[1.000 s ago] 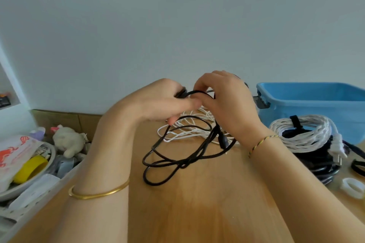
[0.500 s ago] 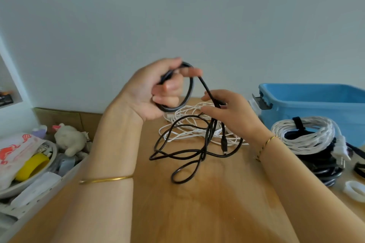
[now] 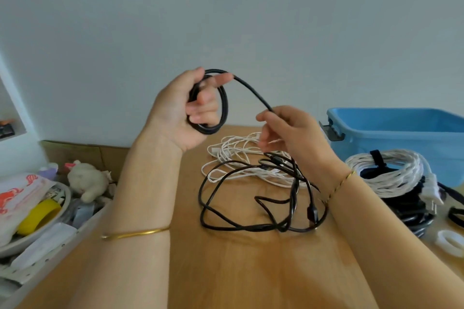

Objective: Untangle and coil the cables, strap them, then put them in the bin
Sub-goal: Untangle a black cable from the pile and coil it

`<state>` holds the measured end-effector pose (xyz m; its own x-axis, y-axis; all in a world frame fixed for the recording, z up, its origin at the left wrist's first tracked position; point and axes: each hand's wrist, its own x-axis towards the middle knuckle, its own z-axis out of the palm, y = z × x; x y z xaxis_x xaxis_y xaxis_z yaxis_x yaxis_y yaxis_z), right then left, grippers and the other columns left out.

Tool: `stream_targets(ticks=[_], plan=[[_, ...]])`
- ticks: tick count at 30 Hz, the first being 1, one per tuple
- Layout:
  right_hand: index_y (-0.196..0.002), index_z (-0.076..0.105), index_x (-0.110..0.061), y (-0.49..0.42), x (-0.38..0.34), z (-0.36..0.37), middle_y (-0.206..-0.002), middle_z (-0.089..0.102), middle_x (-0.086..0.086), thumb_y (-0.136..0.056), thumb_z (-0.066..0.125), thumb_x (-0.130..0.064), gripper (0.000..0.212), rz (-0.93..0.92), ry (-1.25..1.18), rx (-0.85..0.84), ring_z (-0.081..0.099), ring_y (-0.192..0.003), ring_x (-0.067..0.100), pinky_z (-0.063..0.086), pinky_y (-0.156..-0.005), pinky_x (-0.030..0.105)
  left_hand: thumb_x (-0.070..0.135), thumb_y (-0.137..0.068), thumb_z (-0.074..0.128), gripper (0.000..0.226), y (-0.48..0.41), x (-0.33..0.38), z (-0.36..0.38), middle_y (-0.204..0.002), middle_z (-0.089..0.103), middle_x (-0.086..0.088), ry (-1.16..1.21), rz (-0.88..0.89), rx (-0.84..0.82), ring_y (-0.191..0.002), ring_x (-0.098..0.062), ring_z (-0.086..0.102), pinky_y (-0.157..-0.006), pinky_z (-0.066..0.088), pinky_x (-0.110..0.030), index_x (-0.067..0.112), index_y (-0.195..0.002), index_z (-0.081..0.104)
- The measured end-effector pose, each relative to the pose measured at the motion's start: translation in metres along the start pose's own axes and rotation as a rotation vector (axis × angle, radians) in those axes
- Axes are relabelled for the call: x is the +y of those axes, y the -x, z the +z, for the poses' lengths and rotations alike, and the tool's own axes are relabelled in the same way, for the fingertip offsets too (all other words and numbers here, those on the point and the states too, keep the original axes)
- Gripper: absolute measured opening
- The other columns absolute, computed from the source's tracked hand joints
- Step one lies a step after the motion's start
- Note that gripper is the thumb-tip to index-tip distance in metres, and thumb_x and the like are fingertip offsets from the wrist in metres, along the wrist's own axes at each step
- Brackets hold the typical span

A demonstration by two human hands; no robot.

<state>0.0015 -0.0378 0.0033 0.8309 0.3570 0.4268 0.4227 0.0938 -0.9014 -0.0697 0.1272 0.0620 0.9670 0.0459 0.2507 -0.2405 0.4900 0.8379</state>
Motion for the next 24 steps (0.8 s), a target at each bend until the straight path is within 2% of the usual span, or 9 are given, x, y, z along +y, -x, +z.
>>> stream_targets(ticks=[2, 5, 10, 13, 15, 17, 18, 21, 24], plan=[[-0.092, 0.066, -0.012, 0.002, 0.002, 0.001, -0.061, 0.051, 0.003, -0.097, 0.048, -0.014, 0.019, 0.037, 0.011, 0.036, 0.047, -0.049, 0.014, 0.044, -0.047, 0.023, 0.024, -0.098, 0.034, 0.037, 0.0, -0.002, -0.003, -0.036, 0.039, 0.007, 0.144, -0.083, -0.164, -0.026, -0.007, 0.032, -0.027, 0.023, -0.013, 0.0, -0.096, 0.062], [-0.098, 0.068, -0.014, 0.003, 0.01, 0.006, -0.059, 0.047, 0.002, -0.098, 0.047, -0.019, 0.022, 0.05, 0.208, -0.025, 0.037, -0.044, 0.01, 0.034, -0.044, 0.023, 0.019, -0.096, 0.038, 0.038, -0.002, -0.006, -0.008, -0.046, 0.051, -0.002, 0.446, -0.171, -0.405, -0.034, -0.011, 0.044, -0.035, 0.031, -0.018, -0.011, -0.109, 0.057], [-0.101, 0.068, -0.01, 0.01, 0.0, 0.012, -0.058, 0.055, 0.002, -0.097, 0.049, -0.021, 0.023, 0.066, 0.471, -0.346, 0.047, -0.046, 0.014, 0.046, -0.058, 0.03, 0.016, -0.099, 0.031, 0.027, -0.008, -0.008, -0.01, -0.062, 0.051, 0.0, 0.369, 0.175, -0.006, -0.044, -0.007, 0.038, -0.047, 0.037, -0.018, -0.003, -0.112, 0.046], [-0.113, 0.059, -0.005, 0.014, -0.012, 0.016, -0.071, 0.064, 0.009, -0.097, 0.046, -0.012, 0.022, 0.146, 0.486, -0.557, 0.057, -0.055, 0.018, 0.054, -0.062, 0.028, 0.013, -0.103, 0.034, 0.019, -0.012, -0.017, -0.012, -0.063, 0.061, -0.002, 0.058, 0.351, 0.164, -0.049, -0.01, 0.044, -0.066, 0.055, -0.031, 0.006, -0.091, 0.047], [-0.115, 0.055, -0.001, 0.017, -0.02, 0.019, -0.081, 0.066, 0.018, -0.098, 0.044, -0.006, 0.021, 0.201, 0.447, -0.669, 0.062, -0.063, 0.022, 0.057, -0.067, 0.03, 0.011, -0.104, 0.034, 0.016, -0.015, -0.026, -0.014, -0.065, 0.065, -0.001, -0.317, 0.456, 0.248, -0.054, -0.011, 0.05, -0.086, 0.054, -0.038, 0.007, -0.094, 0.046], [-0.109, 0.056, 0.002, 0.019, -0.028, 0.016, -0.081, 0.068, 0.017, -0.096, 0.047, -0.004, 0.017, 0.191, 0.476, -0.669, 0.064, -0.064, 0.021, 0.056, -0.065, 0.027, 0.011, -0.102, 0.033, 0.018, -0.017, -0.031, -0.017, -0.068, 0.065, 0.002, -0.797, 0.545, 0.292, -0.063, -0.011, 0.056, -0.1, 0.043, -0.025, 0.005, -0.104, 0.05], [-0.104, 0.059, 0.001, 0.019, -0.032, 0.013, -0.077, 0.07, 0.014, -0.094, 0.051, -0.006, 0.014, 0.152, 0.519, -0.626, 0.064, -0.063, 0.018, 0.055, -0.063, 0.025, 0.013, -0.102, 0.033, 0.019, -0.017, -0.032, -0.019, -0.072, 0.064, 0.002, -1.028, 0.556, 0.313, -0.066, -0.01, 0.058, -0.094, 0.041, -0.018, 0.005, -0.107, 0.05], [-0.09, 0.067, -0.004, 0.016, -0.042, 0.001, -0.067, 0.07, 0.008, -0.087, 0.063, -0.008, 0.007, 0.015, 0.601, -0.414, 0.06, -0.056, 0.01, 0.053, -0.062, 0.026, 0.021, -0.101, 0.035, 0.013, -0.014, -0.03, -0.022, -0.08, 0.065, 0.002, -1.556, 0.383, 0.355, -0.072, -0.013, 0.061, -0.077, 0.045, -0.034, 0.015, -0.094, 0.044], [-0.088, 0.07, -0.009, 0.012, -0.043, -0.009, -0.065, 0.065, -0.001, -0.083, 0.067, -0.007, 0.007, -0.152, 0.666, -0.25, 0.057, -0.056, 0.005, 0.05, -0.059, 0.02, 0.025, -0.1, 0.039, 0.022, -0.005, -0.02, -0.013, -0.072, 0.068, -0.005, -1.612, 0.141, 0.168, -0.06, -0.013, 0.062, -0.064, 0.045, -0.034, 0.011, -0.085, 0.046]])
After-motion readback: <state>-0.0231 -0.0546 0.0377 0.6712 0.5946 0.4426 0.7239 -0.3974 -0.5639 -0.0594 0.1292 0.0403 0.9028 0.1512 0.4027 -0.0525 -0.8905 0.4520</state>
